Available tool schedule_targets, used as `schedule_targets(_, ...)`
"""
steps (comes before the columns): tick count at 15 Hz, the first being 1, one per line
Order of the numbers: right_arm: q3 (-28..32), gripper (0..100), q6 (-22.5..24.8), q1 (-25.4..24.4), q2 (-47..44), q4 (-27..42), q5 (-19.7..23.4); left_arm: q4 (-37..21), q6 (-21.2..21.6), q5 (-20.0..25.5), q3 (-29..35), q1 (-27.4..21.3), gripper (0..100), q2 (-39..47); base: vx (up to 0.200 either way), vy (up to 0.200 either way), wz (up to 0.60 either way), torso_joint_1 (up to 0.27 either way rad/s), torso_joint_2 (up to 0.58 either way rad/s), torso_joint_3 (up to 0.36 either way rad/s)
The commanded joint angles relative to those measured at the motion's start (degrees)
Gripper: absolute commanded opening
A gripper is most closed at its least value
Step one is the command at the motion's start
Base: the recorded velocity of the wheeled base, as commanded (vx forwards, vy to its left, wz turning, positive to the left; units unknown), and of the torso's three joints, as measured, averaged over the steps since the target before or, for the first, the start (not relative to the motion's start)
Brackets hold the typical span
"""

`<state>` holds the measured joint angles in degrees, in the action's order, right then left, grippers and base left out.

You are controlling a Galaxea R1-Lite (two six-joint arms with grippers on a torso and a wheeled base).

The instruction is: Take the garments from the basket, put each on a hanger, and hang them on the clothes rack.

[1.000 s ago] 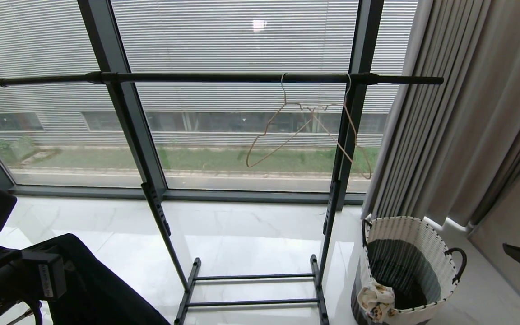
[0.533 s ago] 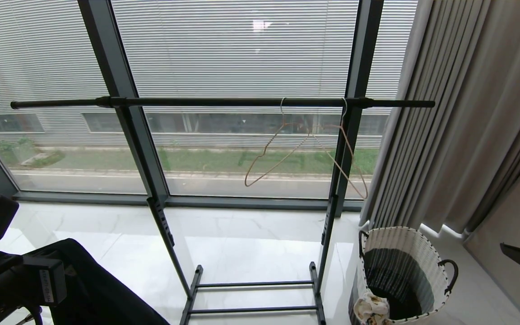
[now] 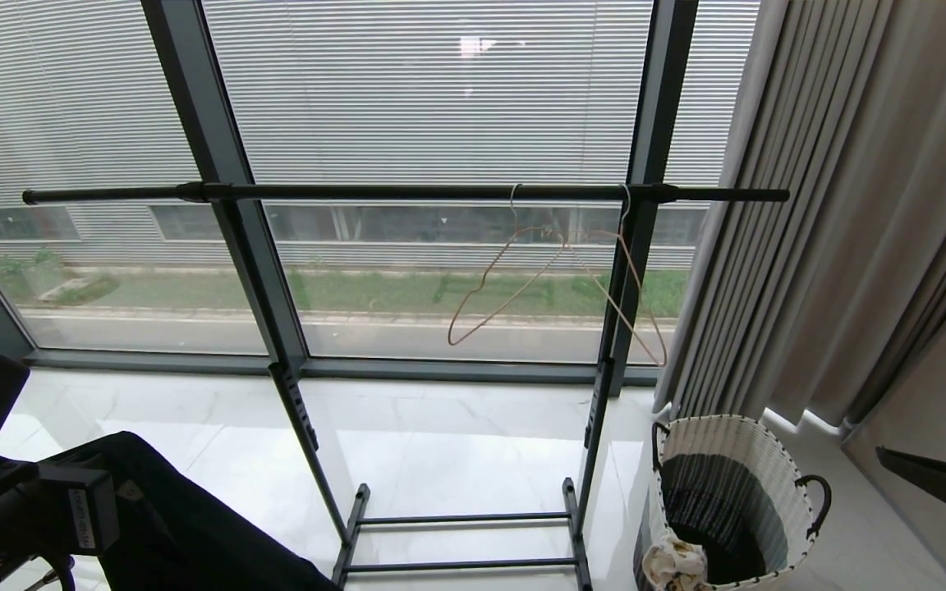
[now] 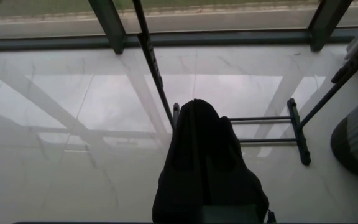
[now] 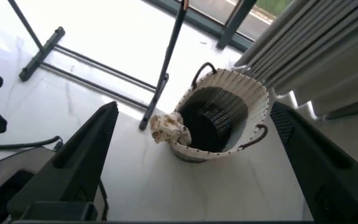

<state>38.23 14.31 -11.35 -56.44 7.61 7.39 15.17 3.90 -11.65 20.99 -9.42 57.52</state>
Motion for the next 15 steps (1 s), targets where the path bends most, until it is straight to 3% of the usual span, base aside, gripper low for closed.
schedule_targets(1,-0.79,100,-0.69,-0.08,-0.42,-0.66,0.08,0.04,-0.03,0.05,-0.16,0.02,0,-0.74,0.200,0.000,0.00,-0.007,0.00,0.002)
schedule_targets(5,-3.86,100,-3.15,-0.25,-0.42,-5.59,1.75,0.04,-0.03,0.05,-0.25,0.02,0,-1.35,0.200,0.000,0.00,0.005,0.00,0.002)
schedule_targets(12,-3.16,100,-3.24,-0.34,-2.88,-5.85,3.07,0.04,0.05,0.14,0.01,-0.07,0,-1.35,0.200,0.000,0.00,0.006,0.00,0.002)
schedule_targets(15,-0.61,100,-3.76,-3.33,-7.01,-6.73,3.07,0.04,0.05,0.14,0.01,-0.07,0,-1.35,0.200,0.000,0.00,0.002,0.00,-0.001)
